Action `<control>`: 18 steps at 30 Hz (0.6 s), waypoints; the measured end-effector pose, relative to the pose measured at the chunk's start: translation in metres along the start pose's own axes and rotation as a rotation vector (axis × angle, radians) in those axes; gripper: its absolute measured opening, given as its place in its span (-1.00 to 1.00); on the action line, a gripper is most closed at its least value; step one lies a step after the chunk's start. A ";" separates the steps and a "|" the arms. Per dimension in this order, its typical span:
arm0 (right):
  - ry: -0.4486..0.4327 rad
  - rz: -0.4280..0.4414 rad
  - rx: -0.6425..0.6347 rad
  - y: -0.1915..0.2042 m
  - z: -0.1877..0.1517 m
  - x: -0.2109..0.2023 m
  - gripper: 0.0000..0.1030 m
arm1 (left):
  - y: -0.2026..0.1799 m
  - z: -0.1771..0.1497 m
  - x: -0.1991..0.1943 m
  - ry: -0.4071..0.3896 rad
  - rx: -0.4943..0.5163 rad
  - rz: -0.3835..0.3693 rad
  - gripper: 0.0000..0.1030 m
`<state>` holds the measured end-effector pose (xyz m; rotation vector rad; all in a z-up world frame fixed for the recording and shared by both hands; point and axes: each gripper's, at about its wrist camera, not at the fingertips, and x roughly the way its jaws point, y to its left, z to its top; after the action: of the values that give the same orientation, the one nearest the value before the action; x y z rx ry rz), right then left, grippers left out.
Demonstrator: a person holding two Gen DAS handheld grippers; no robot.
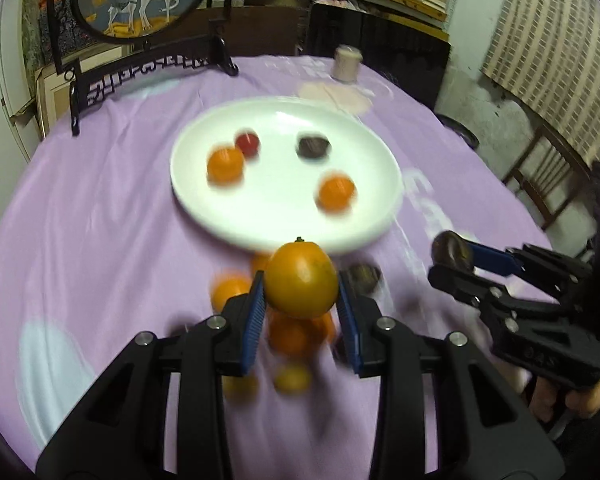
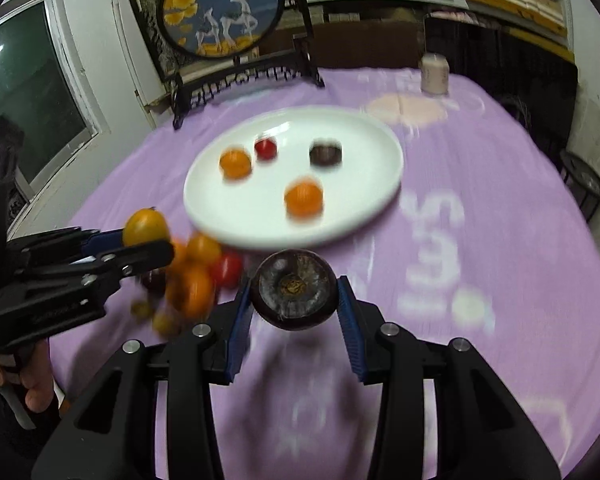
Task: Organize fruits
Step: 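Place both fruits on the plate and open both tools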
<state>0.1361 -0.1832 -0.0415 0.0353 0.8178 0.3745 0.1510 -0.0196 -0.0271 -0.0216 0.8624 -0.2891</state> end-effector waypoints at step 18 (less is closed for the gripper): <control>0.035 -0.088 0.069 -0.045 0.099 0.107 0.10 | 0.034 0.117 0.107 0.058 -0.079 -0.012 -0.07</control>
<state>0.2874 -0.1775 -0.0568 0.0574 0.8641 0.2643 0.3130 -0.0266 -0.0352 -0.0922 0.9307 -0.2683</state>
